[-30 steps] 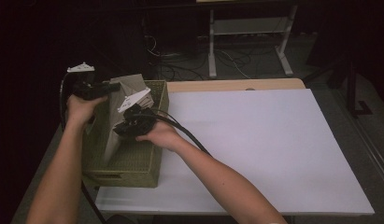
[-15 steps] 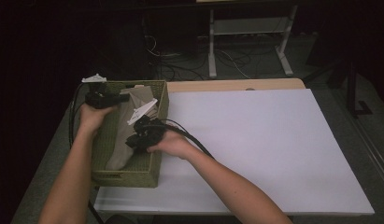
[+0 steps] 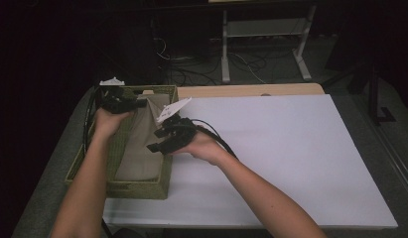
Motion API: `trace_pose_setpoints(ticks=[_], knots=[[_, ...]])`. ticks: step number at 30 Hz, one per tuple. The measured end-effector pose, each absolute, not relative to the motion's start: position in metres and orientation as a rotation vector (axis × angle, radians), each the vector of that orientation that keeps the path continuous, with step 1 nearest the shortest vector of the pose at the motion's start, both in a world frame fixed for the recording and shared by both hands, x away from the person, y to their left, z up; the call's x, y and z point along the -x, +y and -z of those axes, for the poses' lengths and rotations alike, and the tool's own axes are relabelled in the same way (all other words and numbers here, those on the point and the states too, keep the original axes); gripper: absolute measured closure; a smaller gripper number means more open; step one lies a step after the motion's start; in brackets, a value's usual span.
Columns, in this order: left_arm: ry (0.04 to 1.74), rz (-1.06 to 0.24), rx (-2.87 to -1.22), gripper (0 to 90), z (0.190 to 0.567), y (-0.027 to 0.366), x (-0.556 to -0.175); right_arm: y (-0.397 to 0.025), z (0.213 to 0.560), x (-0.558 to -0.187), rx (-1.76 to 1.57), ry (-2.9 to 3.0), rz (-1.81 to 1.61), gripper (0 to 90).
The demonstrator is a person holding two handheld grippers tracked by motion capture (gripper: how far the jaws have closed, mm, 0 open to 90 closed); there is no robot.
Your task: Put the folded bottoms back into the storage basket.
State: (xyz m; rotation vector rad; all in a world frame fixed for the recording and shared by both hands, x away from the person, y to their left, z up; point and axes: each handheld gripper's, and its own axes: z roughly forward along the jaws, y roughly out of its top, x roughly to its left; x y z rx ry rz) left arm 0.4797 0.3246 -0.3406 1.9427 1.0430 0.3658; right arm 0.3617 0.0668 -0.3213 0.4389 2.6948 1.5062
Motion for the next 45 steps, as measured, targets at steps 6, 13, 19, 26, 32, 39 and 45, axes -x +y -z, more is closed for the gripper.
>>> trace_pose_setpoints(ticks=[6, 13, 19, 26, 32, 39, 45], knots=[[1.088, -0.355, -1.936, 77.2, 0.343, 0.319, -0.494, 0.035, 0.318, -0.370, -0.502, 2.636, -1.526, 39.8], [1.142, -0.372, -1.961, 76.1, 0.349, 0.316, -0.505, -0.004, 0.321, -0.381, -0.581, 2.583, -1.503, 37.8], [1.239, -0.436, -1.940, 62.2, 0.357, 0.316, -0.512, -0.033, 0.327, -0.388, -0.657, 2.545, -1.494, 37.6], [1.255, -0.449, -1.905, 43.6, 0.349, 0.316, -0.509, -0.055, 0.334, -0.394, -0.710, 2.521, -1.482, 36.7], [1.188, -0.355, -1.895, 32.0, 0.343, 0.308, -0.500, -0.062, 0.337, -0.398, -0.731, 2.509, -1.466, 34.5], [1.103, -0.311, -1.899, 24.4, 0.336, 0.293, -0.482, -0.068, 0.342, -0.401, -0.741, 2.508, -1.446, 31.4], [1.069, -0.292, -1.905, 21.2, 0.333, 0.284, -0.466, -0.075, 0.345, -0.403, -0.743, 2.518, -1.436, 29.4]])
